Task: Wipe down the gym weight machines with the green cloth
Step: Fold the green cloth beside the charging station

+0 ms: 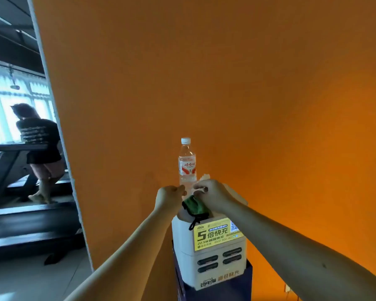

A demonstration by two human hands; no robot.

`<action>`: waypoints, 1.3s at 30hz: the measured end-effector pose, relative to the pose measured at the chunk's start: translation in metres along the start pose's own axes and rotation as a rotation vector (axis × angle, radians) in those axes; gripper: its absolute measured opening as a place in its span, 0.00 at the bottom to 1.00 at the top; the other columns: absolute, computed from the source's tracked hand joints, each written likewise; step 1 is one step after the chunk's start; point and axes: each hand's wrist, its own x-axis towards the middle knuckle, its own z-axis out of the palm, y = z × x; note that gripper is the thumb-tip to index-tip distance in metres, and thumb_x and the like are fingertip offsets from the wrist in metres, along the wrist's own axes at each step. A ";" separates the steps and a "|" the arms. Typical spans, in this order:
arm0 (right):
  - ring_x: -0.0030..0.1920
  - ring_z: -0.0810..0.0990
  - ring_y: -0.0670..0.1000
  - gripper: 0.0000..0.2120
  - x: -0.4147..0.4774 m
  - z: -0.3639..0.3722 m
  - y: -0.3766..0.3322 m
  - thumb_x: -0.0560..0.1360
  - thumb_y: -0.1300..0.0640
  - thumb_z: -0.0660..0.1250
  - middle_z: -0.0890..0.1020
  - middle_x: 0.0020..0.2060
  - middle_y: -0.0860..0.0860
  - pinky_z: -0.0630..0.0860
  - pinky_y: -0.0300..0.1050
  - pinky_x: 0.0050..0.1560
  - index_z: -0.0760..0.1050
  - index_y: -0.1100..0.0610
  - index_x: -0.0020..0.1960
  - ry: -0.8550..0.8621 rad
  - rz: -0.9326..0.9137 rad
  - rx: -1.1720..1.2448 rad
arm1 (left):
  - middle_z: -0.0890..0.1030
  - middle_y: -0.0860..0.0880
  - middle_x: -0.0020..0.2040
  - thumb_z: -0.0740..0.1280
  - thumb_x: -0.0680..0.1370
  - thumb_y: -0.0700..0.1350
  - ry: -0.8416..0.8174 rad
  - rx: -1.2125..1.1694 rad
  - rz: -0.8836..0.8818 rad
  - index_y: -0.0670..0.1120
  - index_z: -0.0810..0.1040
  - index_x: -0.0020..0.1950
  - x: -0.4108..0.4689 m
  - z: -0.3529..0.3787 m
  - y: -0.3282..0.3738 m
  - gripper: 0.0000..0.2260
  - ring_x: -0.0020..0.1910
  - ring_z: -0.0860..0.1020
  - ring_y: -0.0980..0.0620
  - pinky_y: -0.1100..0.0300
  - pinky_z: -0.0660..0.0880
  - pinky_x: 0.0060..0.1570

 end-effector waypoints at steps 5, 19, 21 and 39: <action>0.59 0.73 0.58 0.12 0.009 0.017 0.020 0.76 0.54 0.67 0.80 0.54 0.52 0.72 0.53 0.57 0.82 0.49 0.59 -0.014 -0.021 -0.306 | 0.80 0.48 0.61 0.67 0.79 0.43 -0.018 0.365 -0.011 0.49 0.77 0.70 0.009 0.017 -0.013 0.18 0.59 0.77 0.47 0.54 0.79 0.57; 0.54 0.67 0.52 0.06 0.002 0.001 0.024 0.75 0.56 0.72 0.77 0.51 0.51 0.64 0.48 0.48 0.81 0.52 0.51 0.143 -0.125 -0.042 | 0.83 0.44 0.46 0.66 0.78 0.42 0.055 0.101 0.090 0.45 0.79 0.51 -0.016 0.015 -0.002 0.04 0.48 0.83 0.40 0.45 0.82 0.48; 0.54 0.67 0.52 0.06 -0.013 -0.008 0.012 0.75 0.50 0.74 0.76 0.49 0.48 0.62 0.49 0.48 0.77 0.49 0.44 0.134 -0.173 0.014 | 0.84 0.39 0.49 0.66 0.79 0.42 0.014 -0.092 0.092 0.42 0.79 0.53 -0.031 0.005 0.001 0.06 0.51 0.84 0.39 0.40 0.82 0.53; 0.58 0.80 0.58 0.18 -0.243 0.096 -0.026 0.82 0.64 0.58 0.81 0.59 0.60 0.80 0.45 0.53 0.74 0.68 0.68 -0.120 0.724 0.979 | 0.84 0.40 0.34 0.68 0.82 0.48 -0.581 -0.082 -0.274 0.35 0.84 0.46 -0.131 -0.059 -0.165 0.17 0.33 0.82 0.44 0.54 0.81 0.36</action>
